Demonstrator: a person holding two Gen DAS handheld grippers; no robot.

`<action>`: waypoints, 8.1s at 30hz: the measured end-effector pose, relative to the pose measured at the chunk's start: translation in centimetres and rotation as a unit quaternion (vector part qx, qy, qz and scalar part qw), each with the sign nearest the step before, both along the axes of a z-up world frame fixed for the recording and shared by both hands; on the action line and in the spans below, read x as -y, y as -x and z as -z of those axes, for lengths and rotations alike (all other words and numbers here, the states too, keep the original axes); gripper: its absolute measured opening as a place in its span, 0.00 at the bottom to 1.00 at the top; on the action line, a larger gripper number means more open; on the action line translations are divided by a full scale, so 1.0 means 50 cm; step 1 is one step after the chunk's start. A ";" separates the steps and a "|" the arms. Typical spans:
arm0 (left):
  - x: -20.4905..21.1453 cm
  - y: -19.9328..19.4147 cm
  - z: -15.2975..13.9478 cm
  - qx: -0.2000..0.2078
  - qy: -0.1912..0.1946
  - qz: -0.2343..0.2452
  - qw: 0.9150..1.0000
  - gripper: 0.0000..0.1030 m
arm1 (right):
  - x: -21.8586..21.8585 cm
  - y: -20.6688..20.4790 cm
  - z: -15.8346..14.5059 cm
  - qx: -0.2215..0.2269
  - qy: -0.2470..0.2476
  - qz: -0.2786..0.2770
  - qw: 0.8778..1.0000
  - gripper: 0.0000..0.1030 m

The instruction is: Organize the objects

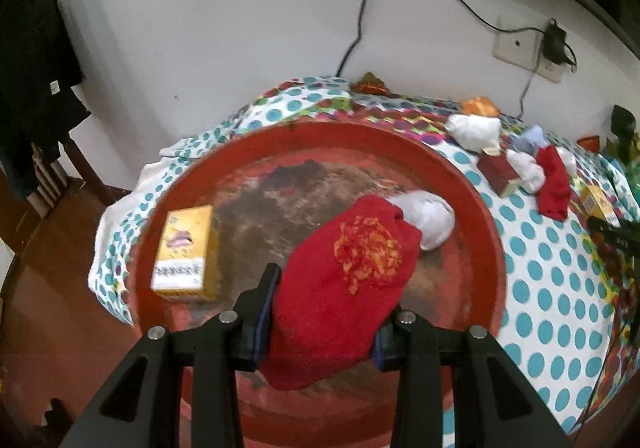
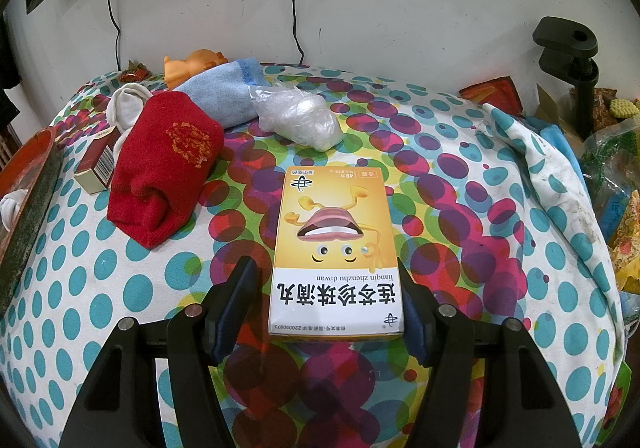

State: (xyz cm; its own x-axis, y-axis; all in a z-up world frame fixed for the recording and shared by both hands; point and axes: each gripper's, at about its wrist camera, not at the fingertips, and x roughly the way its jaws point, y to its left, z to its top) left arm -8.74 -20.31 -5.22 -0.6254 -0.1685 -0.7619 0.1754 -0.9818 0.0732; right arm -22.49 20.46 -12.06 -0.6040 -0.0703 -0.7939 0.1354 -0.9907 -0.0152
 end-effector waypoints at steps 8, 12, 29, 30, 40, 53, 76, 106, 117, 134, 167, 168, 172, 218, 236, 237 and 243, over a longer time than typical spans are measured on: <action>0.073 0.066 -0.028 0.006 0.001 -0.013 1.000 0.37 | 0.000 0.000 0.000 0.000 0.000 0.000 1.000 0.61; 0.107 0.100 -0.034 0.010 0.016 -0.021 1.000 0.37 | 0.000 0.000 0.000 0.000 0.000 0.000 1.000 0.61; 0.208 0.242 -0.004 0.046 0.033 -0.051 0.997 0.38 | 0.001 0.000 0.000 0.000 0.000 0.001 1.000 0.61; 0.205 0.248 0.001 0.048 0.044 -0.045 0.997 0.38 | 0.002 0.000 0.000 0.000 0.000 0.001 1.000 0.61; 0.206 0.259 0.043 0.069 0.055 -0.042 0.995 0.48 | 0.000 0.000 0.000 0.000 0.000 0.002 1.000 0.61; 0.224 0.229 0.037 0.060 0.029 -0.051 0.996 0.56 | -0.001 0.000 0.001 0.000 -0.001 0.002 1.000 0.63; 0.016 -0.116 0.027 -0.010 -0.019 0.011 1.000 0.56 | -0.003 0.000 0.001 0.000 0.001 0.005 1.000 0.65; 0.052 -0.217 0.051 -0.046 -0.039 0.018 0.998 0.56 | 0.042 -0.030 -0.007 -0.026 -0.085 0.006 0.996 0.47; 0.068 -0.217 0.054 -0.044 -0.065 0.016 0.997 0.56 | 0.077 -0.055 -0.020 -0.030 -0.091 0.041 0.995 0.46; 0.074 -0.224 0.040 -0.057 -0.055 -0.001 0.997 0.56 | 0.265 -0.152 -0.089 -0.046 -0.006 -0.060 0.997 0.46; 0.094 -0.225 0.040 -0.064 -0.049 -0.032 0.996 0.56 | 0.712 -0.204 -0.027 0.027 0.016 -0.264 0.964 0.47; 0.094 -0.225 0.040 -0.064 -0.050 -0.032 0.996 0.56 | 0.714 -0.201 -0.025 0.027 0.013 -0.263 0.964 0.47; 0.093 -0.226 0.039 -0.065 -0.048 -0.032 0.996 0.56 | 0.717 -0.183 -0.014 0.033 0.011 -0.252 0.967 0.47; 0.058 -0.220 0.055 -0.047 -0.022 -0.008 0.999 0.56 | 0.452 -0.146 -0.093 -0.028 0.038 -0.146 0.988 0.77; 0.040 -0.216 0.064 -0.043 0.010 0.003 0.999 0.56 | 0.168 0.048 -0.050 -0.028 0.101 0.074 0.992 0.75; 0.039 -0.216 0.064 -0.043 0.014 0.004 0.999 0.56 | 0.169 0.057 -0.048 -0.028 0.104 0.074 0.991 0.75; 0.032 -0.215 0.065 -0.045 0.027 0.007 0.999 0.56 | 0.160 0.118 -0.016 -0.010 0.132 0.098 0.986 0.71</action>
State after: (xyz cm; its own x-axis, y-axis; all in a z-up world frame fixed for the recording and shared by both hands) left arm 2.03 -21.92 -8.49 -0.6933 -0.1995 -0.6924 0.1707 -0.9790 0.1112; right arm -28.36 12.43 -11.24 -0.6419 -0.1529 -0.7514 -0.0578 -0.9675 0.2462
